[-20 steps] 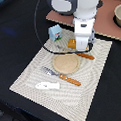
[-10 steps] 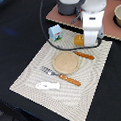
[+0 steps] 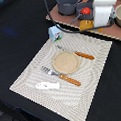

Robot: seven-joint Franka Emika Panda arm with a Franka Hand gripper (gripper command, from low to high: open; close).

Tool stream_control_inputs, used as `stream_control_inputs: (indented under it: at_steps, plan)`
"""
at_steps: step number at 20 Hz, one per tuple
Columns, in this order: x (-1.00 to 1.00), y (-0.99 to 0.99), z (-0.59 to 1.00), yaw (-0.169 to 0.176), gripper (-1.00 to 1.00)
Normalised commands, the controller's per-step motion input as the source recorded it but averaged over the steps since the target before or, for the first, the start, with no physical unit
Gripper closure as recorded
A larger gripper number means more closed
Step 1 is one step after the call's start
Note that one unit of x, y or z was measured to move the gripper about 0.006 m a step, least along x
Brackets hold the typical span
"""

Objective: Interact with the objects in diverse but meaningful ways.

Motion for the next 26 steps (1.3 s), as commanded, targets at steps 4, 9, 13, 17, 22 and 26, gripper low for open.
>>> stream_control_inputs:
  at_steps: [4,9,13,17,22,26]
  plan:
    - [-0.86,-0.39,0.48,0.000,1.00]
    - [-0.82,-0.44,0.19,0.000,1.00]
    - [-0.82,-0.50,-0.13,0.000,1.00]
    - [-0.86,-0.50,-0.31,0.000,1.00]
    - [-0.86,-0.54,-0.55,0.000,1.00]
    - [-0.87,-0.58,-0.70,0.000,1.00]
